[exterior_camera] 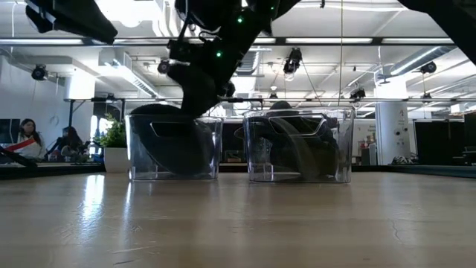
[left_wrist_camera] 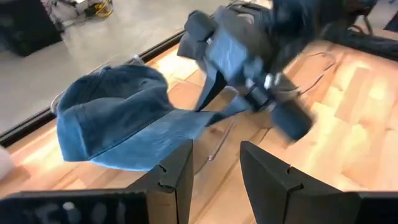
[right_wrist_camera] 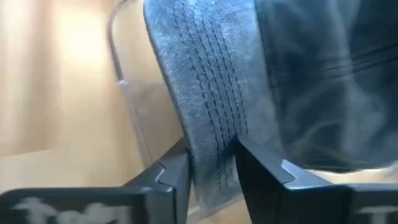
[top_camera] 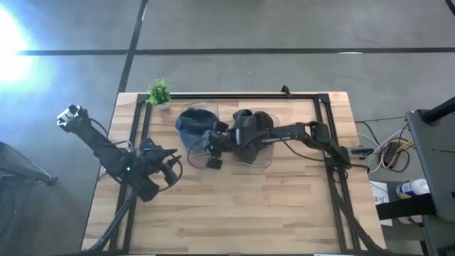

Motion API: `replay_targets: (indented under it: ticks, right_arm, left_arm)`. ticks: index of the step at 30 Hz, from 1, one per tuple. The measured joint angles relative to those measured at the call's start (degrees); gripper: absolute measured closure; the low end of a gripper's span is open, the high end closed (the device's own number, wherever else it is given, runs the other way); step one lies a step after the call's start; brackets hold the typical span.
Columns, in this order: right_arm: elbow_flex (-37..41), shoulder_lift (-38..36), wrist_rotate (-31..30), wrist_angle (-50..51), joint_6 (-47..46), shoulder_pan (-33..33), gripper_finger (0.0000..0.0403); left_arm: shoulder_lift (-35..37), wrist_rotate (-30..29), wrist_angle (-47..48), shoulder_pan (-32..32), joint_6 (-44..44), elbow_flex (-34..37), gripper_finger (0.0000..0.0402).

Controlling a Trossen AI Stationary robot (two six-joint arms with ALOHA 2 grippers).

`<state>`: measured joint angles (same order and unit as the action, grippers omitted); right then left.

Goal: Pick & Place hat
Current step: Put the blue cap into the left transparent bin

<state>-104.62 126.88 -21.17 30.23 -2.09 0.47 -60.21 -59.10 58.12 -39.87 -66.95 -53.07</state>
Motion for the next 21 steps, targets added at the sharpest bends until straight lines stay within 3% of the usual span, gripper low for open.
replay_targets:
  ticks: [2,3,10,14,18,21]
  right_arm:
    - [-0.86,-0.26,8.28,2.55,-1.4,-1.09,0.0285]
    - [-1.25,-0.3,9.31,4.08,-2.27,-1.38,0.0277]
    - [-6.01,-1.43,9.46,12.16,-0.8,-1.89,0.0235]
    - [-11.13,-2.23,16.09,18.83,-0.74,-2.39,0.0228]
    - [-11.09,-2.03,17.82,26.98,-1.04,-2.61,0.0227]
    - [-10.1,-2.5,16.73,21.9,-2.53,-2.64,0.0227]
  left_arm:
    - [0.11,0.36,1.47,0.06,-2.4,0.72,0.0276]
    - [0.16,0.63,2.03,0.06,-3.59,1.08,0.0276]
    - [0.51,1.14,2.51,0.21,-7.54,3.14,0.0276]
    - [1.7,1.43,6.32,1.49,-14.39,5.2,0.0276]
    - [3.72,1.37,12.01,2.62,-21.28,8.08,0.0276]
    - [5.47,-1.08,13.59,4.44,-25.53,11.55,0.0276]
